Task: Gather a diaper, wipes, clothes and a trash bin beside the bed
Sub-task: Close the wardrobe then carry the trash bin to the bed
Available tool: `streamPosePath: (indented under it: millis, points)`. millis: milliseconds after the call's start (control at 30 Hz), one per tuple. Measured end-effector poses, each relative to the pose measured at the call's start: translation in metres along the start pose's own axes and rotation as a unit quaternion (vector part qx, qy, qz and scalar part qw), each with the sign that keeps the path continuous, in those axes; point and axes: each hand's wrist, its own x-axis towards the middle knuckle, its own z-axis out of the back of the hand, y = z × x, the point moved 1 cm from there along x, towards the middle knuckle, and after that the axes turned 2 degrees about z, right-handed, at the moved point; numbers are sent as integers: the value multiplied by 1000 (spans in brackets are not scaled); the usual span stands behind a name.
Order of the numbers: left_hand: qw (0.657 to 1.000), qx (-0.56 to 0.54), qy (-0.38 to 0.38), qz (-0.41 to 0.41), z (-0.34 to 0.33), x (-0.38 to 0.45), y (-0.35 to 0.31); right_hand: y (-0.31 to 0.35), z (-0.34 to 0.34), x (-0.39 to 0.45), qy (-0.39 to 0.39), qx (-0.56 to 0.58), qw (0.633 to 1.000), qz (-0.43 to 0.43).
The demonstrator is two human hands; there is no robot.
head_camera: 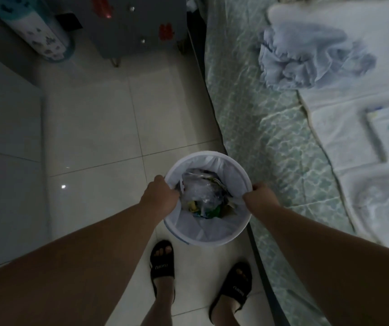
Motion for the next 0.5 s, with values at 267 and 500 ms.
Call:
streamPosePath:
  millis: [267, 500]
  points:
    - [994, -64, 73, 56, -59, 62, 31, -36, -53, 58, 29, 49, 998, -28]
    - [974, -138, 141, 112, -81, 89, 35, -49, -73, 91, 52, 94, 992, -70]
